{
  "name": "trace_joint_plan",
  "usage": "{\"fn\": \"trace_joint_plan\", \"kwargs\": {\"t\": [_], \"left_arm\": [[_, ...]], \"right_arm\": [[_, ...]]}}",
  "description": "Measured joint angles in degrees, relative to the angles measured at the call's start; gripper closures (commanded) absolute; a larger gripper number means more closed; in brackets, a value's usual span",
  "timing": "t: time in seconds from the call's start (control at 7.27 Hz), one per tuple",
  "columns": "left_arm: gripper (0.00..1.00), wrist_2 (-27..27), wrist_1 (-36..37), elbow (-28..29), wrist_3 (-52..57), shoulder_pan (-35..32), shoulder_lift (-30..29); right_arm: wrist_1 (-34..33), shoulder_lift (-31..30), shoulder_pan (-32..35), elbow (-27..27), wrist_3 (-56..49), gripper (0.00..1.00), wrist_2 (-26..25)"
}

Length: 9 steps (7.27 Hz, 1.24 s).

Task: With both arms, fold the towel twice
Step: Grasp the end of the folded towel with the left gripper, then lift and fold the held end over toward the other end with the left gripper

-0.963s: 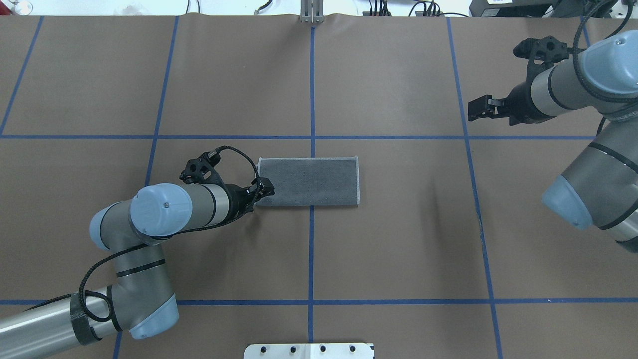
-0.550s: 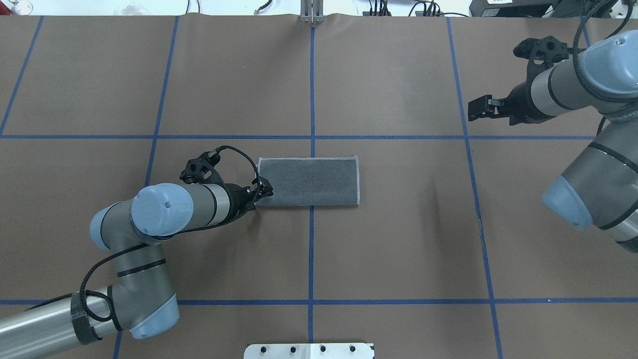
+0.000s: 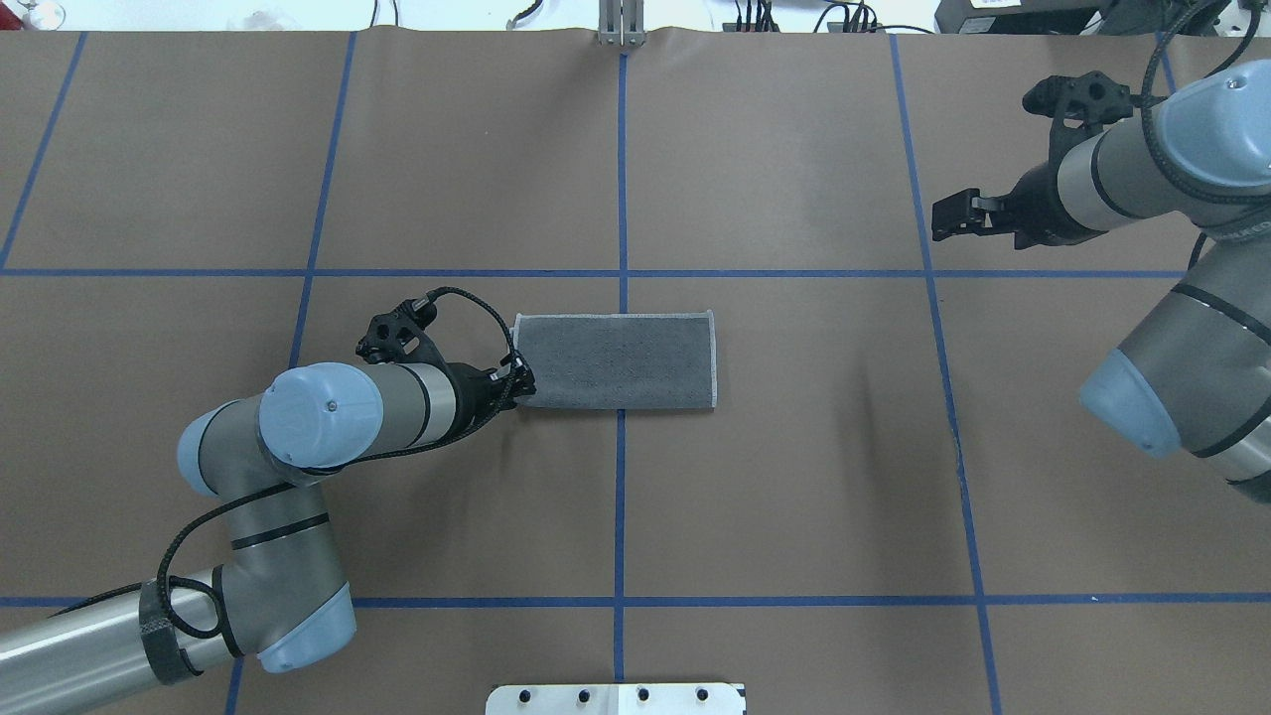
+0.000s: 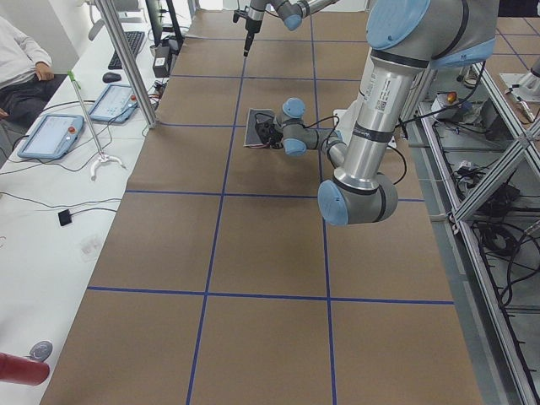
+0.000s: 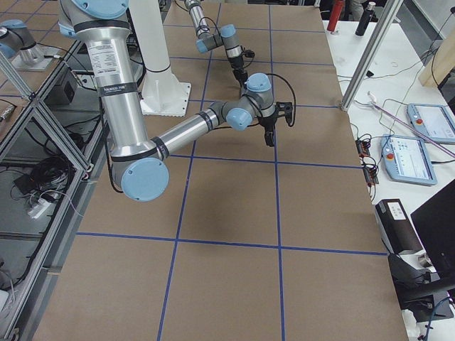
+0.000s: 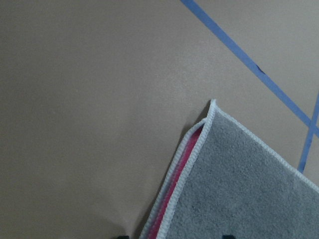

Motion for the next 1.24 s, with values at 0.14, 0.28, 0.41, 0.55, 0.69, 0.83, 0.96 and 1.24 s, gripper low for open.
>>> {"fn": "trace_joint_plan", "kwargs": {"t": [0.14,0.28,0.41,0.55,0.69,0.83,0.96,1.24], "left_arm": [[0.67,0.0,0.0,-0.1,0.2,-0.1,0.0],[0.96,0.0,0.0,-0.1,0.2,-0.1,0.1],[1.00,0.0,0.0,-0.2,0.3,-0.3,0.1],[1.00,0.0,0.0,-0.2,0.4,-0.5,0.2],[1.00,-0.1,0.0,-0.3,0.5,-0.8,0.4],[1.00,-0.2,0.0,-0.6,0.8,-1.5,0.6],[1.00,-0.3,0.0,-1.9,2.0,-2.5,1.3],[1.00,-0.4,0.1,-7.4,6.5,-5.0,5.8]], "right_arm": [[0.0,0.1,0.0,0.0,0.0,0.00,0.0],[0.1,0.1,0.0,-0.1,0.0,0.00,0.0],[0.1,0.1,0.0,-0.1,0.0,0.00,0.0],[0.1,0.1,0.0,-0.1,0.0,0.00,0.0],[0.1,0.1,0.0,-0.1,0.0,0.00,0.0],[0.1,0.1,0.0,-0.2,0.0,0.00,0.0],[0.1,0.1,0.1,-0.2,-0.1,0.00,0.0],[0.0,0.1,0.1,-0.3,-0.2,0.00,0.0]]}}
